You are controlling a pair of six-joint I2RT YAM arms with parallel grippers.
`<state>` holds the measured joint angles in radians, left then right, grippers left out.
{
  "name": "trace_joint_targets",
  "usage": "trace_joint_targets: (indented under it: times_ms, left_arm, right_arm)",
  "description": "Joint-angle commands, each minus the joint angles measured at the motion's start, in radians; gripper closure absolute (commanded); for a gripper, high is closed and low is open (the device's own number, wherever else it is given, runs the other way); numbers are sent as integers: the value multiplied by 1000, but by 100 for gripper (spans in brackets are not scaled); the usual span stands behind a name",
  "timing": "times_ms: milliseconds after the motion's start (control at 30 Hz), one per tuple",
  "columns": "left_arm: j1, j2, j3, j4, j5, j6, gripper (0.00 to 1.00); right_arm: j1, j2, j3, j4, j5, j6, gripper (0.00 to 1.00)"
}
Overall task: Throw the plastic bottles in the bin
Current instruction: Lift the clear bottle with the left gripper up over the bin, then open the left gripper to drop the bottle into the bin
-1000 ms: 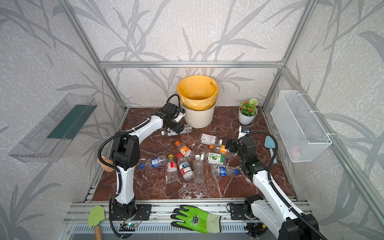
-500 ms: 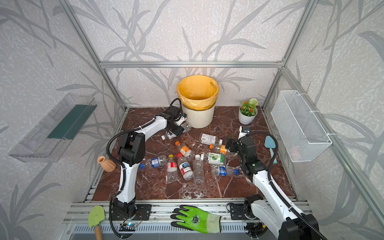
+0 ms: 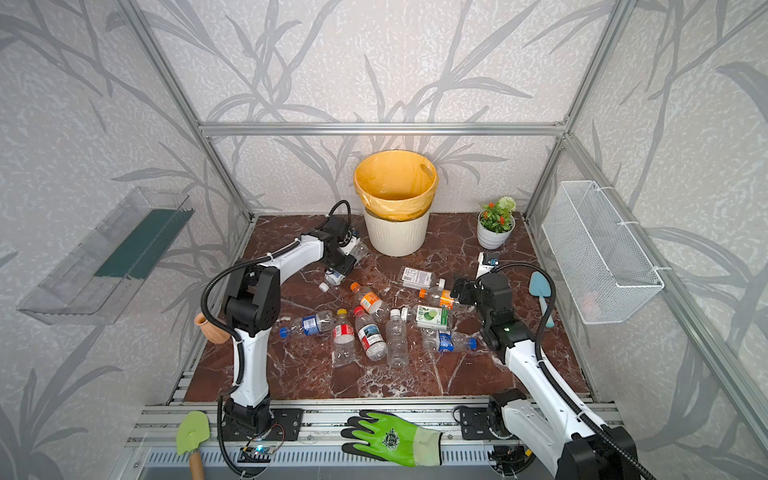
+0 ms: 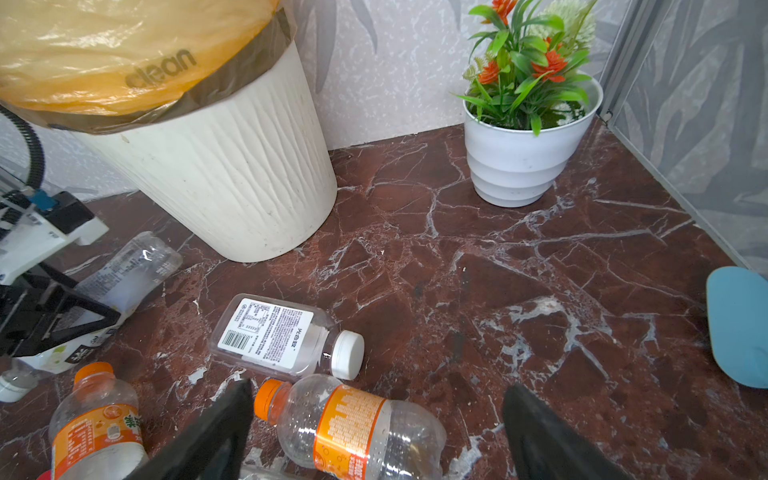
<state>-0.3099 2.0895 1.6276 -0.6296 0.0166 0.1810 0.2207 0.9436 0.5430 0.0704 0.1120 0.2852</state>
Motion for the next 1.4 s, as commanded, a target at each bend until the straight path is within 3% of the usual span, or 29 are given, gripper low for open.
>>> trace_joint_targets:
  times_ms: [0, 133, 333, 433, 633, 733, 933, 1000, 1067, 1167, 1200, 1233, 1367]
  left_arm:
    - [28, -141, -38, 56, 25, -100, 50]
    - [75, -276, -129, 147, 58, -236, 52]
    - [134, -550, -264, 423, 65, -418, 52]
    - [135, -661, -263, 534, -5, -473, 52]
    - [123, -780, -261, 891, -14, -575, 52]
    - [76, -717, -165, 966, -11, -582, 52]
    - [-13, -342, 243, 791, 123, -584, 50]
    - [-46, -168, 468, 642, 171, -614, 46]
    - [-74, 18, 718, 433, 173, -609, 35]
    - [-92, 317, 1277, 111, 133, -616, 10]
    - [-88, 388, 1416, 55, 129, -633, 7]
    - [-83, 390, 1431, 56, 138, -656, 6]
    - [-83, 241, 1238, 126, 122, -642, 1]
  right_arm:
    - [-4, 4, 26, 31, -6, 8, 6]
    - [-4, 4, 25, 36, -7, 12, 6]
    - [-4, 1, 22, 39, -10, 13, 6]
    - [-4, -3, 17, 40, -6, 14, 6]
    - [-4, -7, -3, 62, -6, 38, 6]
    - [-4, -2, -3, 73, -18, 49, 6]
    - [-4, -23, 2, 64, -26, 49, 7]
    - [-4, -34, 3, 58, -22, 46, 6]
    - [-4, -43, 4, 48, -20, 42, 6]
    - [-4, -56, 7, 30, -24, 33, 6]
    - [-4, -61, 5, 23, -25, 30, 6]
    - [-4, -66, 6, 18, -23, 28, 6]
    - [-6, -86, 2, -4, -7, 15, 6]
